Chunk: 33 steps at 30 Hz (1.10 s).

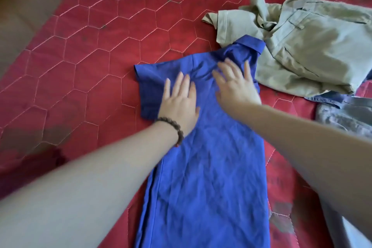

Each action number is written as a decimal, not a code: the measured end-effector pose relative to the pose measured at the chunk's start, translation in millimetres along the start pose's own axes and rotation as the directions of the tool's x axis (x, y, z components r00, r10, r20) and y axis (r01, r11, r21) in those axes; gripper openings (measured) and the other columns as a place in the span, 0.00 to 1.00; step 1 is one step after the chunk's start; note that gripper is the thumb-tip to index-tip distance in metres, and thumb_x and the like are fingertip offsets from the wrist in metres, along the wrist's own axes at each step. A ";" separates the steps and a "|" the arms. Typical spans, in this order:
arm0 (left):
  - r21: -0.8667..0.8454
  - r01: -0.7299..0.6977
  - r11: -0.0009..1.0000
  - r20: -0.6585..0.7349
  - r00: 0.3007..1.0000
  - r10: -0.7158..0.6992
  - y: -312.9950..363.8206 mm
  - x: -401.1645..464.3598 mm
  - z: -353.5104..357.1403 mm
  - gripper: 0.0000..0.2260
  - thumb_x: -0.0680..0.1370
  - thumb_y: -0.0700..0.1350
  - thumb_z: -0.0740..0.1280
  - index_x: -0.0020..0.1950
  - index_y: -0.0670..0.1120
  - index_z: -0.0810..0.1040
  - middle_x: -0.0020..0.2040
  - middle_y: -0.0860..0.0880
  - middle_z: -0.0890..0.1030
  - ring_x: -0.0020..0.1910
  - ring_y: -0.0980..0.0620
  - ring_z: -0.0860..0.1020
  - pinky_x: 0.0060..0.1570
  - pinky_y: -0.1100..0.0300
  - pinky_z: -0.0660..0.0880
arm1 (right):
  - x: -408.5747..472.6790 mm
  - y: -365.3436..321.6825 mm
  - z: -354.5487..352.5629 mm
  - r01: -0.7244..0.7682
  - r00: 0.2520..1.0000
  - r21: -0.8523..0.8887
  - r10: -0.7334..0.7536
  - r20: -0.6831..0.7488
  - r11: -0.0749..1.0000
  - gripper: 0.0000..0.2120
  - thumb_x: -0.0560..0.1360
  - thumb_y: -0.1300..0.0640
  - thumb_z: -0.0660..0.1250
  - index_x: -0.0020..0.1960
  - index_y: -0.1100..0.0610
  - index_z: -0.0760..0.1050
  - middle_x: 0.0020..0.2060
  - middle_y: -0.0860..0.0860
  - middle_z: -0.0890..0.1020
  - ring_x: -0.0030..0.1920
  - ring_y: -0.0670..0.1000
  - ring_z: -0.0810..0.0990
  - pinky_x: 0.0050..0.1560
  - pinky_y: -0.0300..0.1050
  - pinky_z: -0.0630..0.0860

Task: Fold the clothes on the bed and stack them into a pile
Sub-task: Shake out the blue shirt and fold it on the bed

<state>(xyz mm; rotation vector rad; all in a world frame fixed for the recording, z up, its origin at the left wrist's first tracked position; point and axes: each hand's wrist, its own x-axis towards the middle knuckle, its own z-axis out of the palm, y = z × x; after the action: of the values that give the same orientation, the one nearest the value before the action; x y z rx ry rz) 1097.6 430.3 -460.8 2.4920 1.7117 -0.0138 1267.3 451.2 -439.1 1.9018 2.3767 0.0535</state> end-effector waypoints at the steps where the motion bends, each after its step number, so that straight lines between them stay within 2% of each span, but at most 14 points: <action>1: -0.014 -0.040 0.999 0.021 0.999 0.041 9.4 -9.4 10.9 0.31 0.81 0.53 0.57 0.79 0.41 0.52 0.80 0.43 0.48 0.79 0.45 0.43 0.76 0.45 0.41 | -12.6 -8.4 11.9 0.019 0.999 0.021 -0.020 0.027 1.000 0.27 0.79 0.55 0.58 0.77 0.57 0.59 0.77 0.54 0.56 0.78 0.53 0.47 0.74 0.62 0.38; 3: -0.060 -0.076 0.995 0.078 0.994 0.080 24.3 -24.6 34.0 0.30 0.81 0.51 0.55 0.79 0.40 0.49 0.80 0.43 0.46 0.79 0.46 0.42 0.75 0.49 0.39 | -35.9 -23.0 37.4 0.044 0.993 0.056 -0.050 0.108 0.997 0.27 0.80 0.55 0.56 0.78 0.56 0.56 0.78 0.52 0.53 0.78 0.52 0.45 0.74 0.61 0.36; 6: -0.119 -0.017 0.993 0.122 0.992 0.031 29.0 -38.6 60.9 0.30 0.82 0.54 0.52 0.79 0.43 0.45 0.80 0.45 0.45 0.79 0.48 0.42 0.75 0.52 0.37 | -57.9 -35.0 68.9 -0.003 0.983 0.146 -0.024 0.184 0.989 0.27 0.82 0.52 0.51 0.79 0.53 0.49 0.79 0.48 0.48 0.78 0.50 0.42 0.75 0.60 0.38; 10: -0.022 -0.004 1.000 0.062 0.998 0.006 14.2 -53.5 72.0 0.33 0.80 0.61 0.48 0.80 0.46 0.47 0.80 0.45 0.46 0.79 0.48 0.44 0.76 0.52 0.40 | -82.2 -13.6 84.5 -0.169 0.980 0.172 0.147 0.135 0.971 0.30 0.80 0.39 0.45 0.79 0.46 0.47 0.79 0.44 0.48 0.78 0.48 0.45 0.75 0.60 0.37; 14: 0.052 0.070 0.996 0.060 0.996 -0.073 -5.8 -69.1 65.4 0.34 0.79 0.62 0.46 0.80 0.46 0.48 0.80 0.47 0.48 0.79 0.49 0.45 0.76 0.47 0.41 | -121.6 23.1 89.1 -0.355 0.926 0.095 0.336 0.170 0.930 0.32 0.79 0.37 0.41 0.79 0.50 0.46 0.79 0.46 0.47 0.78 0.48 0.42 0.75 0.63 0.36; 17: 0.036 0.101 0.994 0.033 0.994 -0.102 0.0 -91.5 58.1 0.33 0.80 0.60 0.50 0.79 0.43 0.52 0.80 0.43 0.49 0.79 0.46 0.45 0.76 0.43 0.42 | -150.3 3.4 83.3 -0.372 0.927 0.133 0.361 0.103 0.918 0.30 0.81 0.42 0.47 0.79 0.56 0.51 0.79 0.50 0.50 0.79 0.51 0.45 0.75 0.64 0.40; 20: -0.050 -0.096 0.994 0.042 0.994 0.098 35.9 -135.2 62.4 0.30 0.80 0.57 0.52 0.78 0.43 0.57 0.79 0.42 0.53 0.79 0.45 0.50 0.76 0.44 0.48 | -186.3 -56.2 79.5 -0.165 0.986 0.264 0.156 0.054 0.950 0.28 0.80 0.48 0.52 0.77 0.58 0.57 0.78 0.51 0.57 0.78 0.52 0.51 0.74 0.66 0.49; 22: -0.069 -0.147 0.987 0.106 0.982 0.154 49.8 -170.5 67.7 0.29 0.80 0.56 0.49 0.78 0.44 0.58 0.79 0.44 0.54 0.79 0.46 0.52 0.76 0.45 0.50 | -217.7 -85.8 82.0 -0.082 0.995 0.304 0.060 0.082 0.949 0.28 0.79 0.49 0.52 0.77 0.57 0.59 0.77 0.51 0.58 0.78 0.52 0.54 0.73 0.67 0.54; 24: -0.059 -0.085 0.995 0.154 0.984 0.093 40.2 -200.9 69.9 0.29 0.79 0.58 0.49 0.79 0.47 0.57 0.79 0.45 0.55 0.78 0.46 0.53 0.76 0.45 0.51 | -249.2 -87.2 86.5 -0.151 0.985 0.280 0.122 0.121 0.948 0.28 0.80 0.47 0.51 0.78 0.56 0.58 0.77 0.50 0.58 0.77 0.51 0.55 0.74 0.65 0.52; 26: -0.053 -0.017 0.998 0.155 0.988 0.025 18.2 -225.0 68.6 0.29 0.80 0.58 0.52 0.79 0.50 0.56 0.79 0.44 0.54 0.78 0.45 0.53 0.76 0.44 0.51 | -277.9 -72.7 87.3 -0.286 0.955 0.243 0.256 0.147 0.927 0.29 0.80 0.45 0.50 0.78 0.54 0.56 0.77 0.50 0.57 0.78 0.52 0.54 0.76 0.62 0.48; 29: -0.070 0.089 0.994 0.187 0.980 -0.074 -6.8 -252.3 63.9 0.29 0.81 0.57 0.58 0.79 0.50 0.54 0.80 0.41 0.50 0.79 0.43 0.49 0.76 0.44 0.49 | -312.4 -56.6 82.8 -0.397 0.913 0.262 0.350 0.209 0.880 0.29 0.82 0.46 0.55 0.79 0.55 0.53 0.78 0.52 0.53 0.78 0.54 0.50 0.76 0.61 0.46; 31: -0.084 0.174 0.981 0.215 0.965 -0.153 -7.6 -268.8 58.5 0.30 0.80 0.56 0.60 0.79 0.49 0.55 0.79 0.37 0.49 0.78 0.40 0.49 0.76 0.45 0.49 | -332.1 -59.5 74.2 -0.433 0.898 0.320 0.371 0.239 0.843 0.32 0.80 0.47 0.61 0.78 0.56 0.54 0.78 0.55 0.53 0.78 0.57 0.52 0.76 0.58 0.51; 33: -0.155 0.241 0.958 0.183 0.960 -0.212 -0.3 -288.7 50.8 0.29 0.78 0.50 0.65 0.77 0.45 0.62 0.76 0.32 0.57 0.75 0.34 0.58 0.73 0.43 0.58 | -352.2 -70.0 61.2 -0.515 0.856 0.361 0.451 0.251 0.777 0.34 0.77 0.48 0.66 0.78 0.55 0.57 0.76 0.57 0.59 0.74 0.60 0.60 0.71 0.58 0.60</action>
<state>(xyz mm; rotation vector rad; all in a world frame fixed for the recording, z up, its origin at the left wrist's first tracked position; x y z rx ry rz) 996.2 156.8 -489.8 2.0965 1.8323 -0.0822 1281.5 90.4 -487.2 2.5624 1.8368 -0.5896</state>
